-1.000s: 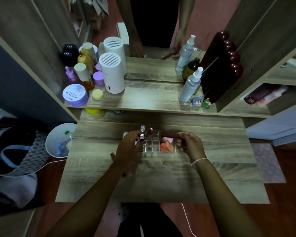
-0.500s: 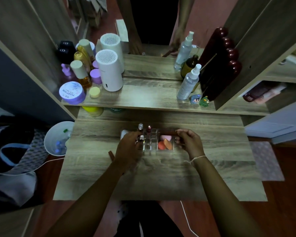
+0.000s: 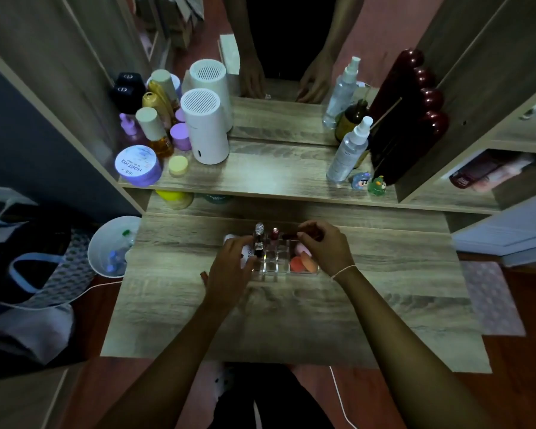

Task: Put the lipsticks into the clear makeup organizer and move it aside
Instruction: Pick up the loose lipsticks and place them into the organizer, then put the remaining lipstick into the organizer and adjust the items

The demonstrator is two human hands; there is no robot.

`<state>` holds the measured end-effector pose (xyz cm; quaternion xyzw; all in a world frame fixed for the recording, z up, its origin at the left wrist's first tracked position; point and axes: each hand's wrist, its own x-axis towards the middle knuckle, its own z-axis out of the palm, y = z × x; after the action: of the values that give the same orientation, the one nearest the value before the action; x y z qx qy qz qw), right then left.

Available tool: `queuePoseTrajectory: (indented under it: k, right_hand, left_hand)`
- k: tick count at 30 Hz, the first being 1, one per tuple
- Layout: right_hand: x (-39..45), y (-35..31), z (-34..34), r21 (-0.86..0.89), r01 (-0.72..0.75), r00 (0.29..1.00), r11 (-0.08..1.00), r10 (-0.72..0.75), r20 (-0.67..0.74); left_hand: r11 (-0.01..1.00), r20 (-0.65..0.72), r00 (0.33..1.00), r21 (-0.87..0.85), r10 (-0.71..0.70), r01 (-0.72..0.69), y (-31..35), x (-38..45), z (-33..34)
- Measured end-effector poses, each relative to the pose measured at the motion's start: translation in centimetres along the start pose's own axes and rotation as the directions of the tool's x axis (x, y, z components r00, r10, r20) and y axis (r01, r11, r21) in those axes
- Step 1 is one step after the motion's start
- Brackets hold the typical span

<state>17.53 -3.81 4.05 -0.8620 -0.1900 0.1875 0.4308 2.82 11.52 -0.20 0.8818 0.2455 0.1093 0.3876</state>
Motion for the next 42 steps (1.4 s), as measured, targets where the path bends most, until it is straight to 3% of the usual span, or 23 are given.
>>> queuePoseTrajectory:
  k: [5, 8, 11, 20, 27, 35, 42]
  right_hand:
    - [0.1, -0.2, 0.2, -0.146, 0.082, 0.995, 0.986, -0.072, 0.074]
    - [0.2, 0.1, 0.1, -0.188, 0.079, 0.996, 0.979, -0.07, 0.054]
    - [1.0, -0.6, 1.8, -0.194, 0.106, 0.988, 0.975, -0.082, 0.13]
    - [1.3, 0.6, 1.7, -0.192, 0.064, 0.995, 0.979, -0.048, 0.087]
    - [0.9, 0.6, 1.6, -0.17, 0.052, 0.997, 0.984, -0.043, 0.057]
    - [0.0, 0.4, 1.1, -0.142, 0.015, 1.0, 0.99, -0.014, 0.004]
    - [-2.3, 0.9, 0.6, -0.092, 0.021, 0.991, 0.996, -0.033, -0.133]
  left_hand:
    - [0.997, -0.073, 0.994, -0.01, -0.081, 0.081, -0.2, -0.9, -0.6]
    - [0.998, -0.074, 0.995, -0.001, -0.069, 0.069, -1.0, -1.4, -1.3]
    - [0.993, -0.151, 0.981, -0.004, -0.118, 0.119, -3.0, -2.7, -2.7]
    - [0.981, -0.157, 0.972, 0.058, -0.175, 0.186, -4.7, -3.1, -2.6]
    - [0.939, -0.192, 0.922, 0.007, -0.337, 0.344, -5.2, -3.4, -2.2]
    - [0.864, -0.134, 0.857, 0.005, -0.498, 0.503, -5.5, -3.5, -1.5]
    - [0.859, -0.092, 0.856, 0.008, -0.509, 0.511, -5.5, -3.5, -0.8]
